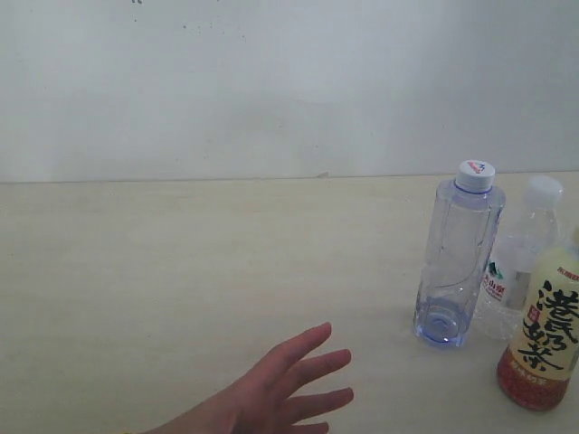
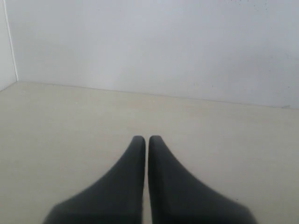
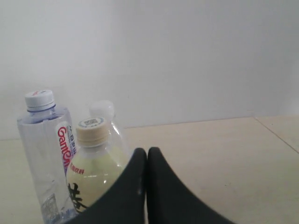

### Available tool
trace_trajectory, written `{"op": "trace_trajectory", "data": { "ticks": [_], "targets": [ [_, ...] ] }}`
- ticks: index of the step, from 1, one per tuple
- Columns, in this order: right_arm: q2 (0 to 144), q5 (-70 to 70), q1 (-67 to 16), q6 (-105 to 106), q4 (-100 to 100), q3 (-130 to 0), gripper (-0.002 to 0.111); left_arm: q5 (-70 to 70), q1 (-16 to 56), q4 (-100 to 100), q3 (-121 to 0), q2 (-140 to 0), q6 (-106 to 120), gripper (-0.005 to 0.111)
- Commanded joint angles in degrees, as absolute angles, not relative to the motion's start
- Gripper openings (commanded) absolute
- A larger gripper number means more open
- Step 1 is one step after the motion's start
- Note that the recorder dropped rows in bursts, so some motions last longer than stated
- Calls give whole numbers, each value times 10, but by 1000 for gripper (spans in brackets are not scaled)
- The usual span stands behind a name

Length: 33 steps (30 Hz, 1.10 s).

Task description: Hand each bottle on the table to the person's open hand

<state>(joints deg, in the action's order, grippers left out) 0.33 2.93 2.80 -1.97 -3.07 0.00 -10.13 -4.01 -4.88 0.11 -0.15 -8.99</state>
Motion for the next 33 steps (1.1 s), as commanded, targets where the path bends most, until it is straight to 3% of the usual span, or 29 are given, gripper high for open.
{"op": "trace_trajectory", "data": {
  "ticks": [1,5,7,12,14,21,26,31,33],
  "targets": [
    [0,-10,28,-31,-34,0,0,-103,-42,-49,0,0,-92,4],
    [0,-56,28,-131,-92,0,0,-103,-42,-49,0,0,-92,4],
    [2,5,28,-120,-77,0,0,-103,-42,-49,0,0,-92,4],
    [37,-6,28,-114,-75,-34,2,-103,-42,-49,0,0,-92,4],
    [58,-6,28,-110,-75,-49,10,-103,-42,-49,0,0,-92,4],
    [163,22,28,-60,-63,-148,57,-103,-42,-49,0,0,-92,4],
    [248,21,24,-40,-65,-156,61,-103,-42,-49,0,0,-92,4],
    [316,-10,-50,-14,-67,-166,62,-103,-42,-49,0,0,-92,4],
    [344,-24,-95,21,-66,-166,71,-103,-42,-49,0,0,-92,4]
  ]
}}
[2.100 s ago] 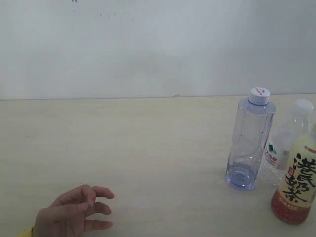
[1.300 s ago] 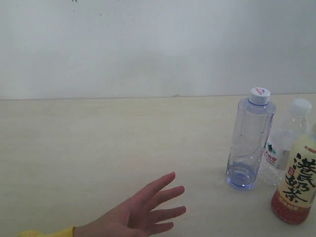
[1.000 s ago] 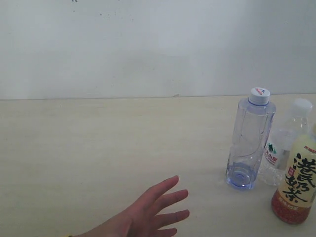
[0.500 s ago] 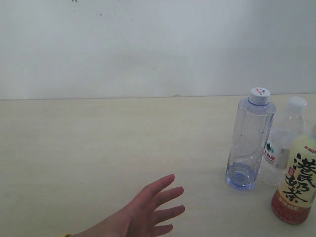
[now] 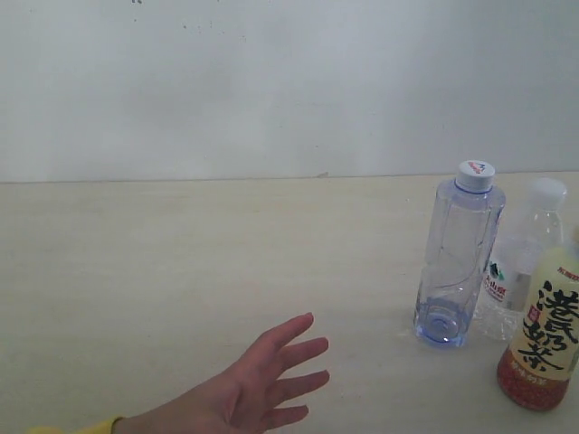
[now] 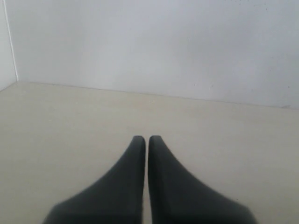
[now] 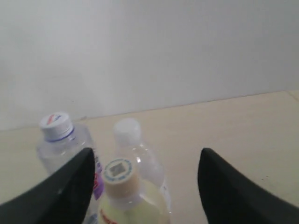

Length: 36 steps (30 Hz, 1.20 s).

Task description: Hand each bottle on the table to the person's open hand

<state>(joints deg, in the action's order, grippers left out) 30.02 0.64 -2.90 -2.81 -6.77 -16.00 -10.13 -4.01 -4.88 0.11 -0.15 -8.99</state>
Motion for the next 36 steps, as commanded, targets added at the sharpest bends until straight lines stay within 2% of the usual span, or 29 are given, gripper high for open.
{"op": "trace_trajectory", "data": {
  "ticks": [1,6,12,20,36],
  "targets": [
    [361,-36,-116,36,-66,-166,76,-103,-42,-49,0,0,-92,4],
    [437,-125,-154,72,-70,-166,78,-103,-42,-49,0,0,-92,4],
    [495,-139,-154,149,-138,-166,78,-103,-42,-49,0,0,-92,4],
    [498,-165,-154,293,-291,-166,78,-103,-42,-49,0,0,-92,4],
    [504,-187,-159,314,-313,-166,78,-103,-42,-49,0,0,-92,4]
  ]
}}
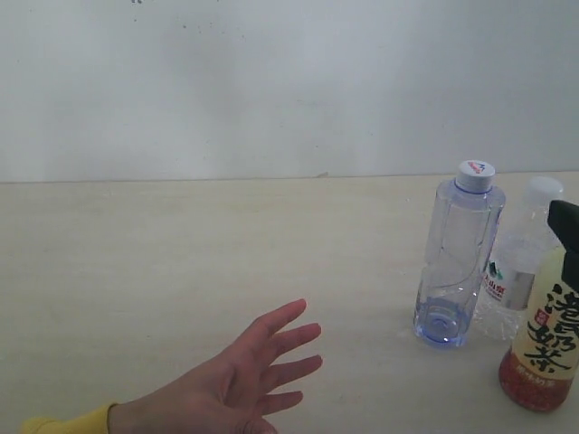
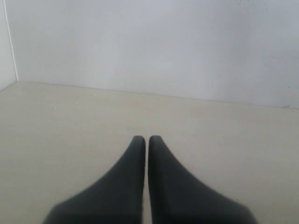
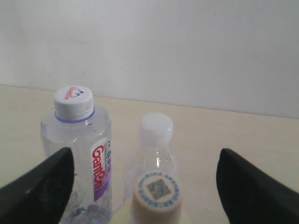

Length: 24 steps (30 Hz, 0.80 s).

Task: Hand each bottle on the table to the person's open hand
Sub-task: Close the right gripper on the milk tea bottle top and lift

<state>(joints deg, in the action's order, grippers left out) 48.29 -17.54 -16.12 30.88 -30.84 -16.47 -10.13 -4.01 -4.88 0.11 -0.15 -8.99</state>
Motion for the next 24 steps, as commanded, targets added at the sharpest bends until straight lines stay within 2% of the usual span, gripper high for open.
{"op": "trace_trajectory", "data": {
  "ticks": [1,10,15,18,20,21,22,24],
  "targets": [
    [514,-193,-159,314,-313,-166,78,-103,-42,-49,0,0,-92,4],
    [596,-255,-159,300,-313,-166,78,-103,-42,-49,0,0,-92,4],
    [620,-293,-159,279,-302,-166,66,-103,-42,-49,0,0,-92,4],
    [624,-287,-159,267,-302,-166,46,-103,-42,-49,0,0,-92,4],
    [624,-285,-160,263,-300,-166,23,-103,-42,-49,0,0,-92,4],
    [623,-288,-160,263,-294,-166,7,-103,-42,-49,0,0,-92,4],
    [618,-288,-160,259,-285,-166,1,-103,-42,-49,0,0,-92,4],
    [603,-278,-160,258,-278,-166,0,-103,-42,-49,0,0,-92,4]
  ]
}}
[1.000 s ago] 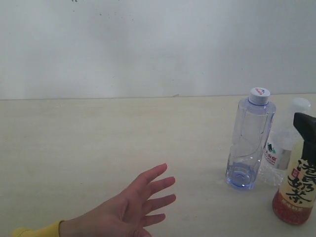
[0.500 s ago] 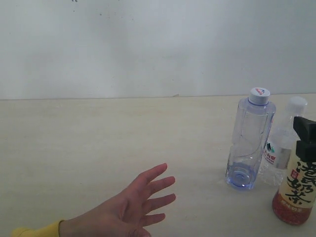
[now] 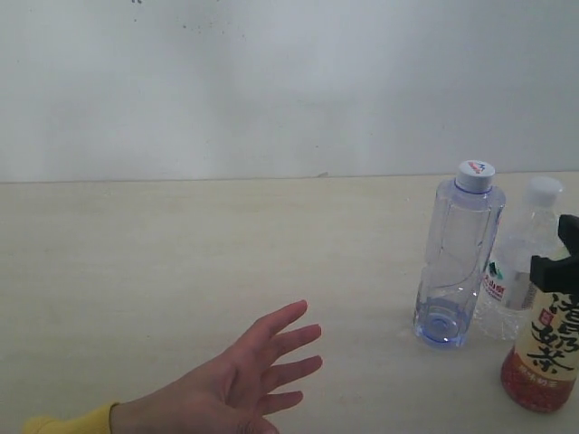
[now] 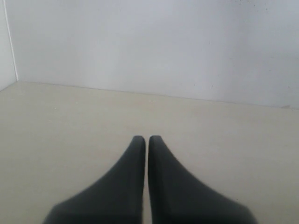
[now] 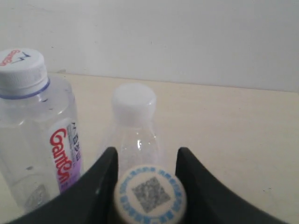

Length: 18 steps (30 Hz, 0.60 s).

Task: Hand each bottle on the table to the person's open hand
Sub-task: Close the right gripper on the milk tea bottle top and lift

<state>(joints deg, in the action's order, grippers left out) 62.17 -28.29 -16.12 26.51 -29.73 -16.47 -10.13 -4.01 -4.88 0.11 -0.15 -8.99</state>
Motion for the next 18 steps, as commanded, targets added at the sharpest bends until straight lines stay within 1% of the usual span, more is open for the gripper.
{"op": "trace_trajectory", "data": {
  "ticks": [1,7,13,15,18],
  "targets": [
    [591,-264,-160,261,-281,-166,0,-103,-42,-49,0,0,-92,4],
    [488,-167,-160,298,-327,-166,0,-103,-42,-49,0,0,-92,4],
    [410,-10,-162,300,-327,-166,0,-103,-42,-49,0,0,-92,4],
    [406,-7,-180,300,-327,-166,0,-103,-42,-49,0,0,-92,4],
    [407,-20,-238,300,-327,-171,0,-103,-42,-49,0,0,-92,4]
  ]
}}
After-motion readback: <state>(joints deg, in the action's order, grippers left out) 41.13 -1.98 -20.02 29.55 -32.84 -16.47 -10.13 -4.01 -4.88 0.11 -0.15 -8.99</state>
